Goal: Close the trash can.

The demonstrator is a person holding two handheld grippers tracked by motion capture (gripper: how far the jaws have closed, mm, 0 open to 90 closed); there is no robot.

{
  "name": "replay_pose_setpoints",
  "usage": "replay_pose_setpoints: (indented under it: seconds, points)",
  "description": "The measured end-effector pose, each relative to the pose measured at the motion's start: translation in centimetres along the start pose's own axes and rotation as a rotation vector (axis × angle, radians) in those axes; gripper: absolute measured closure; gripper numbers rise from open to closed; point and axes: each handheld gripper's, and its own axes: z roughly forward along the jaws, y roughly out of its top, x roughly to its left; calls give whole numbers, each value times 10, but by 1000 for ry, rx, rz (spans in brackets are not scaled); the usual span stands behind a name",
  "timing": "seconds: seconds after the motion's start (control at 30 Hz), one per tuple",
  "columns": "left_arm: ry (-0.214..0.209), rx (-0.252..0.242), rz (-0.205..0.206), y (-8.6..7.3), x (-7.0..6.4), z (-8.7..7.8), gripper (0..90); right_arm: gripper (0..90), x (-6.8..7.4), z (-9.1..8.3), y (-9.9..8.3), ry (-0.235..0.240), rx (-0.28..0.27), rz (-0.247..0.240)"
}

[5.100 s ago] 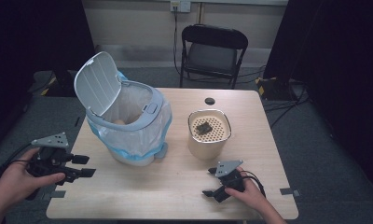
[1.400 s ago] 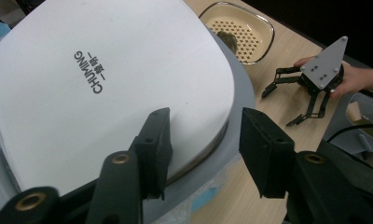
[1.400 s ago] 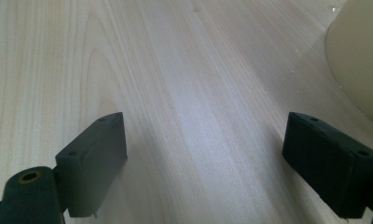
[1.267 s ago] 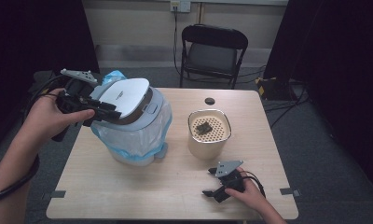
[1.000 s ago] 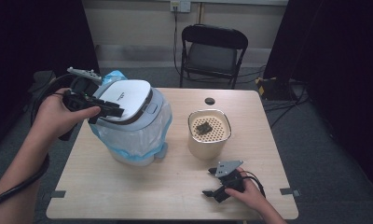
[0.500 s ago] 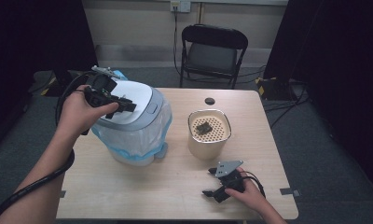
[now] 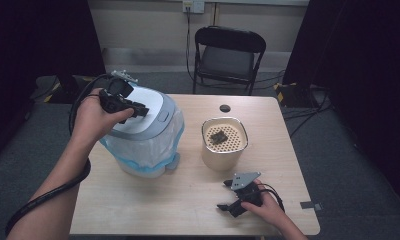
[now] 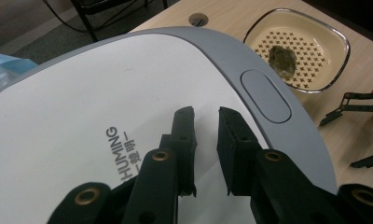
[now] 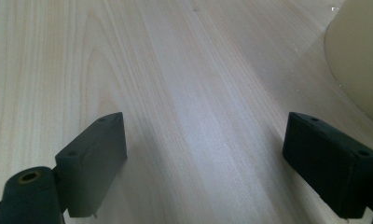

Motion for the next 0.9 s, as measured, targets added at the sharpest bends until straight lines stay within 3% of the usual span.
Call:
replay_pose_setpoints:
  seconds: [0.1, 0.2, 0.27, 0.4, 0.53, 0.67, 0.7, 0.9]
  points:
    - [1, 5, 10, 2, -2, 0, 750, 127, 0, 0, 0, 0, 0, 0]
    - [-12, 4, -6, 2, -3, 0, 675, 127, 0, 0, 0, 0, 0, 0]
    - [-14, 11, 15, 2, -5, 0, 654, 127, 0, 0, 0, 0, 0, 0]
    - [-28, 7, 18, 1, -8, -1, 526, 128, 0, 0, 0, 0, 0, 0]
    - [-29, 9, 19, 0, -9, -2, 466, 127, 0, 0, 0, 0, 0, 0]
    - [-55, 11, -24, -3, -10, -5, 377, 127, 0, 0, 0, 0, 0, 0]
    - [-65, 10, -35, -3, -11, -6, 292, 127, 0, 0, 0, 0, 0, 0]
    - [-106, -36, -44, -3, -13, -20, 197, 127, 0, 0, 0, 1, 0, 0]
